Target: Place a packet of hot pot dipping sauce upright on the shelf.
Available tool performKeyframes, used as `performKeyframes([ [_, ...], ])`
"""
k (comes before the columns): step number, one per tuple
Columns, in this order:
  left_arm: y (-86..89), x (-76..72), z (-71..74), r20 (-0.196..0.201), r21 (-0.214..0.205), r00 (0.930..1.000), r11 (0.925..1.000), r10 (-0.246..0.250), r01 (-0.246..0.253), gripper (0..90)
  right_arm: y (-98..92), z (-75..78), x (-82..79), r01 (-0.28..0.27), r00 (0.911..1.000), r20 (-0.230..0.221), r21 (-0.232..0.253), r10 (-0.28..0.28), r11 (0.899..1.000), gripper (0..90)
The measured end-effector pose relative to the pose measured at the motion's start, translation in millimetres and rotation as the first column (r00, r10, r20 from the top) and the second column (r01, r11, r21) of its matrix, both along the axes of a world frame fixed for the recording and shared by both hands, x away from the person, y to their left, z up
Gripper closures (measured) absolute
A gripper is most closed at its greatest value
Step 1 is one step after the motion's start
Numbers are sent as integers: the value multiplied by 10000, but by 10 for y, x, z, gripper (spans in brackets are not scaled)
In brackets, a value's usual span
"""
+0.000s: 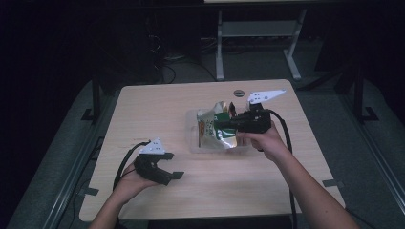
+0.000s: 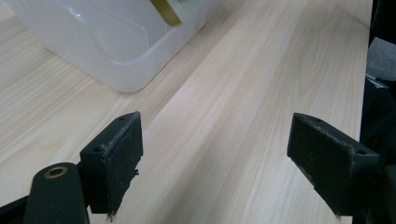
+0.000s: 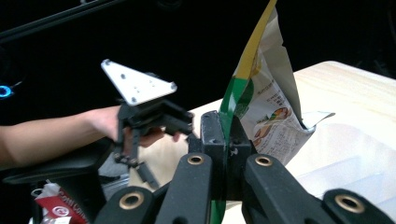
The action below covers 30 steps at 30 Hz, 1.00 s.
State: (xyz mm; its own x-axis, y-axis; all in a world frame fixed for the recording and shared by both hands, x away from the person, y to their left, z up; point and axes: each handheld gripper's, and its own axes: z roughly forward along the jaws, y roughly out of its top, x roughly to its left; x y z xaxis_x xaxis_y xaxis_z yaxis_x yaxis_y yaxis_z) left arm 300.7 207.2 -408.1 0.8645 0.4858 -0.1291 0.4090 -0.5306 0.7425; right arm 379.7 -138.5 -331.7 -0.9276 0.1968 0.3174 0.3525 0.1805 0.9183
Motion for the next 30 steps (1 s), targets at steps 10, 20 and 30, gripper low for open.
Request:
performKeyframes([
  [10,-1,6,-32,-152,-36,9999,10000,-3,3,180,54,-132,213,622,9976,-305,-193,-628,9979,900],
  [20,-10,15,-53,-232,76,9997,10000,-64,65,180,208,-264,270,844,9955,-363,-851,-877,9928,893],
  [30,-22,22,-72,-319,144,9994,9998,-137,142,179,257,-270,272,1184,9927,-54,-1317,-1201,9842,762],
])
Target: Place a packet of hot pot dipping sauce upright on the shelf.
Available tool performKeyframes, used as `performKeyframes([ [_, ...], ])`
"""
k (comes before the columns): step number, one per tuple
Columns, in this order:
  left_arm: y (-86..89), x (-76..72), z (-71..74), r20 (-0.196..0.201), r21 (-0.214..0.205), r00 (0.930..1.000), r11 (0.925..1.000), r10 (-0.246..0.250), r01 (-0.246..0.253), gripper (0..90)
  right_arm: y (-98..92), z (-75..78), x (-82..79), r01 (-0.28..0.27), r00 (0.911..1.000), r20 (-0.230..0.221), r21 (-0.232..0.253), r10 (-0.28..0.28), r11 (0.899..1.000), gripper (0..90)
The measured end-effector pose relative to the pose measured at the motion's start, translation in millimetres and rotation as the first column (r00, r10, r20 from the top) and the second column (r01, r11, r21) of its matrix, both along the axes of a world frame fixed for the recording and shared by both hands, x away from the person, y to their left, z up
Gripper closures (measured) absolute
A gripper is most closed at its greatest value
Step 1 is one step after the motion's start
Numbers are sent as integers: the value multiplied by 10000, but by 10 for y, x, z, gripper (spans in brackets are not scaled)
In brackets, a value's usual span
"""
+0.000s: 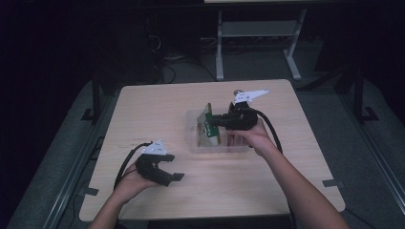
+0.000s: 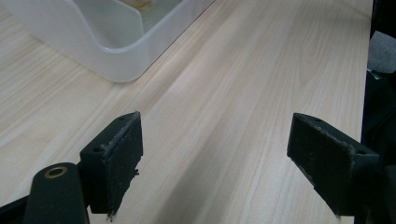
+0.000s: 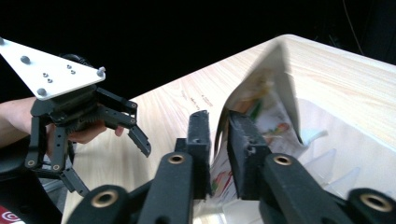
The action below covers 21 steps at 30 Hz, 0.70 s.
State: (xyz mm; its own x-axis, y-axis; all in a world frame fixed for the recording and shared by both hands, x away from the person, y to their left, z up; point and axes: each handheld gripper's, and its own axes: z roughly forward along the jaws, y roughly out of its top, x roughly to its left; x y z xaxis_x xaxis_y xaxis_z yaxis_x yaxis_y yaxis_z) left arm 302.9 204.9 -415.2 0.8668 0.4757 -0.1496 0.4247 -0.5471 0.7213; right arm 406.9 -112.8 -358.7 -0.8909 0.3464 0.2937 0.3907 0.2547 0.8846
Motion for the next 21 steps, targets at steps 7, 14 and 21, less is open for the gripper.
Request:
performKeyframes([
  [7,-1,6,-4,2,59,10000,10000,-36,36,178,-42,60,-31,316,9990,309,-262,-307,9992,545],
  [14,-2,10,-1,42,60,10000,10000,-42,42,177,-113,207,-92,598,9955,764,-487,-560,9970,416],
  [21,4,10,2,43,72,10000,10000,-11,11,177,-177,259,-170,411,9966,744,-607,-366,9973,369],
])
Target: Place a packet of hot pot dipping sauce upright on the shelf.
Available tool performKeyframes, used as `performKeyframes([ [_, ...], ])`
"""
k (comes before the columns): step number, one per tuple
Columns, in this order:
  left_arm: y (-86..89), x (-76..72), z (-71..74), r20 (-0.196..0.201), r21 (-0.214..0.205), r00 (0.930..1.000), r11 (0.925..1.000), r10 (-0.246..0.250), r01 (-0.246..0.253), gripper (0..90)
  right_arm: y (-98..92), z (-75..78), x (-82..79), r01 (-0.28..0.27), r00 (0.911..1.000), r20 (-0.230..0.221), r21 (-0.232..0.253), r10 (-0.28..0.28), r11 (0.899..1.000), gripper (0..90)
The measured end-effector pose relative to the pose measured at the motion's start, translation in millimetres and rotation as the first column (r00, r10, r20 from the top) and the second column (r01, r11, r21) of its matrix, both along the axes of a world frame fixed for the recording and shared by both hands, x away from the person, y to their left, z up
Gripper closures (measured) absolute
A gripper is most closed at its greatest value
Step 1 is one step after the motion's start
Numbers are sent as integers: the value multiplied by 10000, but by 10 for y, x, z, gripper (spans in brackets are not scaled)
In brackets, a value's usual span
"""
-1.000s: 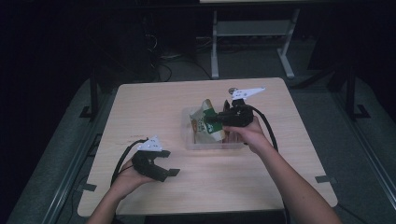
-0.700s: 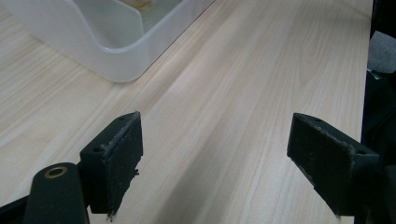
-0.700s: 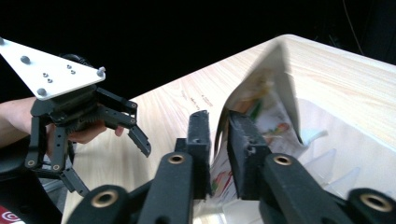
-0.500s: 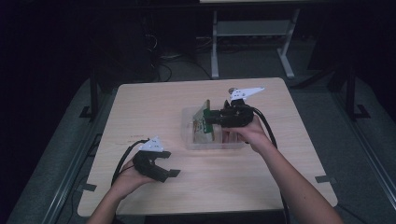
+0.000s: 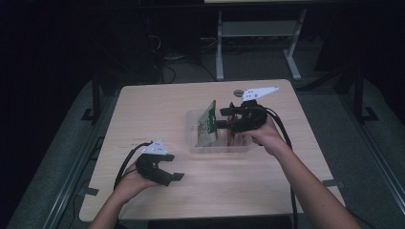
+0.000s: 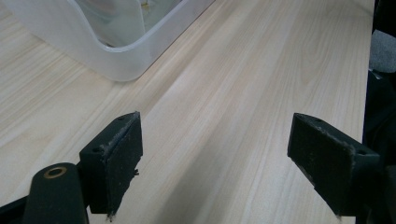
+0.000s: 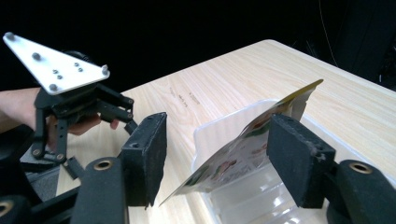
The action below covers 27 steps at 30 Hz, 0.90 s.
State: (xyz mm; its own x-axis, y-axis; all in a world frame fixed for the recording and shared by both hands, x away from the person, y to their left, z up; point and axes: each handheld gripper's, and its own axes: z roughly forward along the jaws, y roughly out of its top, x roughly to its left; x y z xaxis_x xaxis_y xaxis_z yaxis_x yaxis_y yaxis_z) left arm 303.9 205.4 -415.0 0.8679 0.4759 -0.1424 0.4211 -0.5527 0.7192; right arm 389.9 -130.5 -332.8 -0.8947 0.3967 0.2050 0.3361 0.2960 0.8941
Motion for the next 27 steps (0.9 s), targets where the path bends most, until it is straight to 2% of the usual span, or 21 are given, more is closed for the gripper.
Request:
performKeyframes([
  [9,7,0,-10,13,89,10000,10000,-2,2,168,-149,-44,-182,-238,9997,-48,-151,238,9996,306],
  [13,9,1,-14,3,30,10000,10000,16,-16,168,-211,-92,-300,-362,9993,41,-461,364,9983,287],
  [18,3,-4,-19,20,136,10000,9999,-77,77,168,-283,-195,-429,-326,9992,209,-894,346,9955,276],
  [21,-2,-13,-27,-54,159,9999,9998,-113,114,168,-308,-259,-493,-366,9990,207,-1010,389,9942,271],
  [23,-5,-10,-35,15,339,9997,9991,-236,235,168,-332,-332,-558,-367,9992,141,-1136,385,9928,268],
  [27,-21,-23,-50,-102,335,9996,9991,-262,265,168,-351,-423,-614,-378,9991,139,-1368,401,9899,265],
])
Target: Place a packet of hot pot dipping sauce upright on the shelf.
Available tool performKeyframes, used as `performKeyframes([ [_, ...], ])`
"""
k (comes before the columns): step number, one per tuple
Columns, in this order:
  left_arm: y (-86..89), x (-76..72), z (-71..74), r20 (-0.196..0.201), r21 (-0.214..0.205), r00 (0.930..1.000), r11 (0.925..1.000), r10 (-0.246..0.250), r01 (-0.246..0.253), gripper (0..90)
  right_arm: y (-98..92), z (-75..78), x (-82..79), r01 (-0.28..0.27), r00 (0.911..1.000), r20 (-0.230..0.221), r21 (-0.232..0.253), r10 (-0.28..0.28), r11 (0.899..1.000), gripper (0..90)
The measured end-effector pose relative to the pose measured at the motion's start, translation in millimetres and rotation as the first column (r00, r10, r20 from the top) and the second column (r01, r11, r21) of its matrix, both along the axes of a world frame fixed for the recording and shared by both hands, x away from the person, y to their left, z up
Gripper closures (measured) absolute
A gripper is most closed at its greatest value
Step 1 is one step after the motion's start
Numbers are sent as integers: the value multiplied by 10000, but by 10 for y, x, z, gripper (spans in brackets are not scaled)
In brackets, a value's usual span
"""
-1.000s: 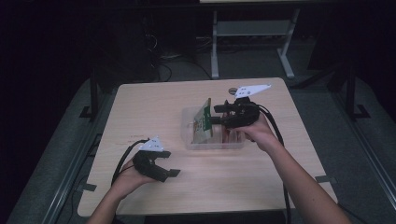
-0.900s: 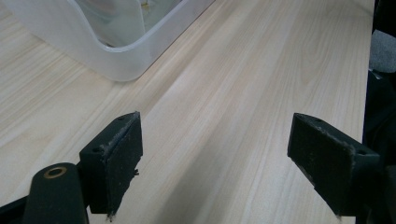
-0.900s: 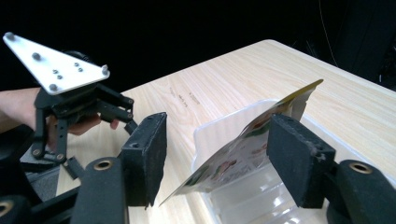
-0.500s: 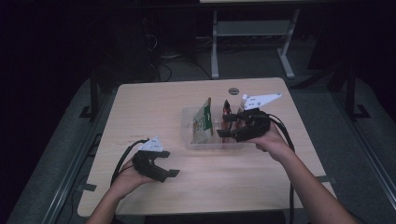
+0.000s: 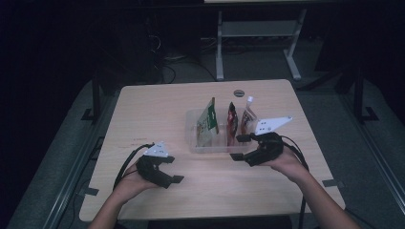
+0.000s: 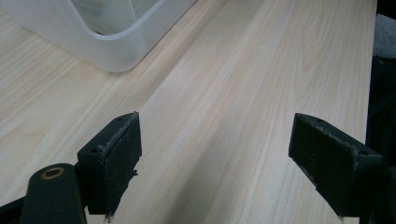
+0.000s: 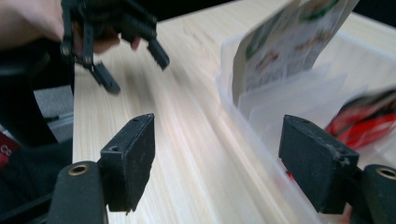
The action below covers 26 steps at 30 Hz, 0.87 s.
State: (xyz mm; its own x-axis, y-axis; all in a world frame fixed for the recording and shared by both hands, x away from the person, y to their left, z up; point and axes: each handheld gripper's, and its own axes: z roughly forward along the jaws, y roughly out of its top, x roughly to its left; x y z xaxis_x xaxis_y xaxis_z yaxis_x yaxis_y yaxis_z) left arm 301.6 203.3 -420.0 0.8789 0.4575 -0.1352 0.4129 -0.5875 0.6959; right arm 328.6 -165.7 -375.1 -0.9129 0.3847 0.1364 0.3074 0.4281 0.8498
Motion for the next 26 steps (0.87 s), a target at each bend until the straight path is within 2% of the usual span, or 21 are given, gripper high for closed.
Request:
performKeyframes([
  [3,-13,-8,-18,-20,112,9998,9997,-200,200,168,-20,-117,-83,5,9999,-143,-466,-11,9989,259],
  [8,-30,-21,-37,-99,165,9994,9993,-332,334,168,-67,-250,-148,5,9998,-208,-833,-22,9965,253],
  [12,-50,-37,-68,-154,419,9973,9965,-712,718,168,-94,-342,-165,-7,9993,-385,-1151,-38,9934,240],
  [13,-70,-50,-94,-236,616,9952,9934,-953,966,168,-111,-419,-175,-77,9986,-528,-1500,-3,9886,234],
  [14,-70,-50,-94,-236,616,9952,9934,-953,966,168,-111,-419,-175,-77,9986,-528,-1500,-3,9886,234],
  [15,-91,-66,-117,-348,1027,9919,9868,-1221,1250,168,-121,-486,-183,-129,9981,-616,-1905,12,9816,232],
  [17,-105,-77,-141,-431,1090,9901,9845,-1337,1377,168,-121,-507,-185,-191,9976,-688,-2026,52,9791,232],
  [18,-127,-91,-167,-500,1377,9873,9780,-1510,1565,168,-119,-544,-187,-281,9966,-823,-2207,100,9749,232],
  [20,-137,-92,-172,-560,1446,9858,9756,-1585,1651,168,-114,-552,-182,-356,9969,-761,-2272,187,9732,232],
  [22,-141,-96,-172,-592,1367,9866,9778,-1521,1590,168,-113,-544,-187,-326,9969,-776,-2252,155,9738,232],
  [26,-138,-92,-174,-597,1402,9864,9771,-1532,1603,168,-127,-539,-183,-290,9975,-698,-2141,143,9764,226],
])
